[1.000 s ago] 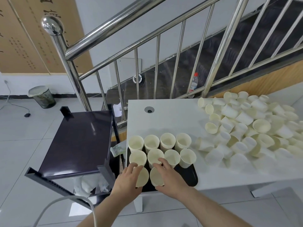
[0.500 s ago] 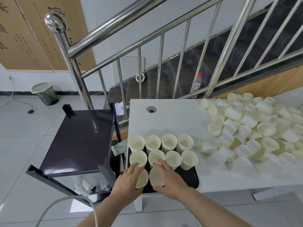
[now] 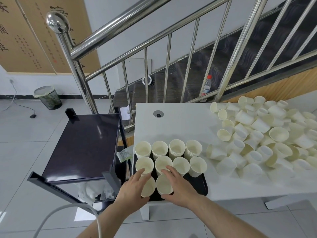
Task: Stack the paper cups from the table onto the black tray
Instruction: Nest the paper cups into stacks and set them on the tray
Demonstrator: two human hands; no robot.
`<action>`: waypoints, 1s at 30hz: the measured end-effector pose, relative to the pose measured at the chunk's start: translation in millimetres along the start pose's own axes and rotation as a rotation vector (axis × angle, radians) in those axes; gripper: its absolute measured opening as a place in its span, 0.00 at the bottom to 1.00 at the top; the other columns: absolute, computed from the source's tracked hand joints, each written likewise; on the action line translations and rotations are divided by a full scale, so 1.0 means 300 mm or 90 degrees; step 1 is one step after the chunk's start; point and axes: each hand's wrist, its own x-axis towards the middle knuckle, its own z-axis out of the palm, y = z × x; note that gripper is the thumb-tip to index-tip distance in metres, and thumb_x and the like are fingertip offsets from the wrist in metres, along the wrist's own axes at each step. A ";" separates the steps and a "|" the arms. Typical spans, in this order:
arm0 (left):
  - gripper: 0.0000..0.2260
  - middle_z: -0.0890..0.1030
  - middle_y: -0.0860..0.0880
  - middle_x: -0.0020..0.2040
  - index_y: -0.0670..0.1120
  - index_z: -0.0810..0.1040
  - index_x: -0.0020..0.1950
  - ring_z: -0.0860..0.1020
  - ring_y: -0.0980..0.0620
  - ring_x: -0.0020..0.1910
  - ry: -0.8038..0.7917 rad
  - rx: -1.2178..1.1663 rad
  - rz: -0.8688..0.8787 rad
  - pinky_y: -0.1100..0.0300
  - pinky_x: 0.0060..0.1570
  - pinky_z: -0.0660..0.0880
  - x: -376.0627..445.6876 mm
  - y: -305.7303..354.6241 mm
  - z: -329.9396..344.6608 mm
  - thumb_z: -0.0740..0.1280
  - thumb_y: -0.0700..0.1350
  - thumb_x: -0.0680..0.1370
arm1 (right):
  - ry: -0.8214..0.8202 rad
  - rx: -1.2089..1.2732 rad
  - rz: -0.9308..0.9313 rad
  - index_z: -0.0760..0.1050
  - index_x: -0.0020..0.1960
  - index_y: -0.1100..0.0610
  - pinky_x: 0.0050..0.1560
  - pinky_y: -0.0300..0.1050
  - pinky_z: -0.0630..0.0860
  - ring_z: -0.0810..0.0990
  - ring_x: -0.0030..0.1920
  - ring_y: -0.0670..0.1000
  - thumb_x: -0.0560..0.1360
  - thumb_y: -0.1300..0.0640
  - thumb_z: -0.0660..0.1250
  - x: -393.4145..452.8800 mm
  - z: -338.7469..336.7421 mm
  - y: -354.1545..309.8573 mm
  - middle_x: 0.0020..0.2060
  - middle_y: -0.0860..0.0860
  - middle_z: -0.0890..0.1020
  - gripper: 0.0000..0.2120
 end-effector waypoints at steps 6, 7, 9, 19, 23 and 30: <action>0.32 0.54 0.55 0.77 0.57 0.59 0.74 0.68 0.51 0.69 -0.014 0.004 -0.007 0.57 0.58 0.74 -0.006 0.003 -0.004 0.68 0.52 0.73 | -0.005 0.014 -0.011 0.52 0.77 0.47 0.61 0.46 0.73 0.69 0.68 0.52 0.73 0.46 0.68 0.001 0.009 0.004 0.76 0.44 0.49 0.38; 0.31 0.53 0.55 0.77 0.57 0.60 0.74 0.68 0.51 0.69 -0.016 0.005 -0.008 0.57 0.58 0.74 -0.005 0.003 -0.005 0.68 0.52 0.73 | -0.005 0.018 -0.012 0.52 0.77 0.47 0.62 0.46 0.72 0.68 0.68 0.51 0.74 0.46 0.68 0.000 0.010 0.004 0.76 0.44 0.49 0.38; 0.31 0.53 0.55 0.77 0.57 0.60 0.74 0.68 0.51 0.69 -0.018 0.004 -0.008 0.57 0.58 0.74 -0.005 0.002 -0.006 0.68 0.52 0.73 | -0.005 0.020 -0.014 0.52 0.77 0.47 0.63 0.45 0.71 0.68 0.69 0.51 0.73 0.46 0.69 0.001 0.012 0.004 0.76 0.44 0.49 0.39; 0.28 0.58 0.54 0.75 0.57 0.63 0.72 0.61 0.50 0.71 0.025 0.009 -0.037 0.54 0.61 0.72 0.000 0.019 -0.043 0.64 0.60 0.74 | 0.004 -0.009 -0.021 0.52 0.77 0.47 0.60 0.50 0.73 0.65 0.71 0.50 0.71 0.41 0.69 -0.001 -0.027 0.006 0.76 0.40 0.48 0.41; 0.26 0.60 0.54 0.73 0.55 0.64 0.72 0.63 0.51 0.69 0.038 0.015 -0.040 0.56 0.60 0.72 0.015 0.041 -0.059 0.63 0.59 0.76 | 0.037 -0.022 -0.022 0.54 0.77 0.47 0.63 0.48 0.71 0.62 0.73 0.49 0.73 0.38 0.65 -0.007 -0.053 0.023 0.77 0.41 0.50 0.38; 0.24 0.64 0.53 0.71 0.54 0.66 0.71 0.65 0.50 0.69 0.075 -0.001 -0.028 0.56 0.58 0.73 0.092 0.132 -0.077 0.62 0.59 0.77 | 0.132 -0.028 -0.042 0.60 0.75 0.48 0.62 0.43 0.71 0.64 0.70 0.45 0.76 0.38 0.62 -0.048 -0.135 0.080 0.73 0.40 0.60 0.31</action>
